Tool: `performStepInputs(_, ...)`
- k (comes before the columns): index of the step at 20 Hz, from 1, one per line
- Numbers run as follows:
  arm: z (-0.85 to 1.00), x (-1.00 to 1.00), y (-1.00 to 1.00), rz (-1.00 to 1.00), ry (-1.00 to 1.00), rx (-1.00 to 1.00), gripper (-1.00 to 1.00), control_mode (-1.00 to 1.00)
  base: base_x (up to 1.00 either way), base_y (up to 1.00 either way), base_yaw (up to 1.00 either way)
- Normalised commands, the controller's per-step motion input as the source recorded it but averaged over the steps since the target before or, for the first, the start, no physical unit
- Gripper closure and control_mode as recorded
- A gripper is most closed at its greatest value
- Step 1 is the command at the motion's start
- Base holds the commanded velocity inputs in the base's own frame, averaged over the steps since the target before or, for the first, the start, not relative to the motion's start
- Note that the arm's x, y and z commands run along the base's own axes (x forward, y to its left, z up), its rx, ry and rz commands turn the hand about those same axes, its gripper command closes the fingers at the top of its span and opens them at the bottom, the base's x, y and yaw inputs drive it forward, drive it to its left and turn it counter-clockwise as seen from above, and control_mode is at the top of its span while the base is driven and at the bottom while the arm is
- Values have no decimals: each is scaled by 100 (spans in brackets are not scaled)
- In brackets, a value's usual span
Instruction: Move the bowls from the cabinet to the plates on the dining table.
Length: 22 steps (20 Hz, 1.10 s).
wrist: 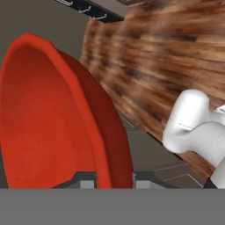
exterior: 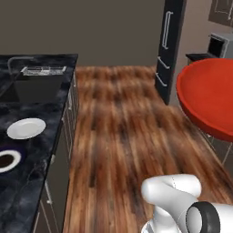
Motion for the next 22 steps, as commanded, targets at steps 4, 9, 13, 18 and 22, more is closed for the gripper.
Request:
performStepInputs(4, 0, 0, 0, 0, 0, 0, 100, 100, 0, 0, 50)
performStepInputs(9, 0, 0, 0, 0, 0, 0, 100, 100, 0, 0, 50)
performStepInputs(13, 0, 0, 0, 0, 0, 0, 100, 100, 26, 0, 47)
performStepInputs(18, 0, 0, 0, 0, 0, 0, 100, 100, 74, -4, 35)
performStepInputs(22, 0, 0, 0, 0, 0, 0, 100, 100, 93, -15, 27)
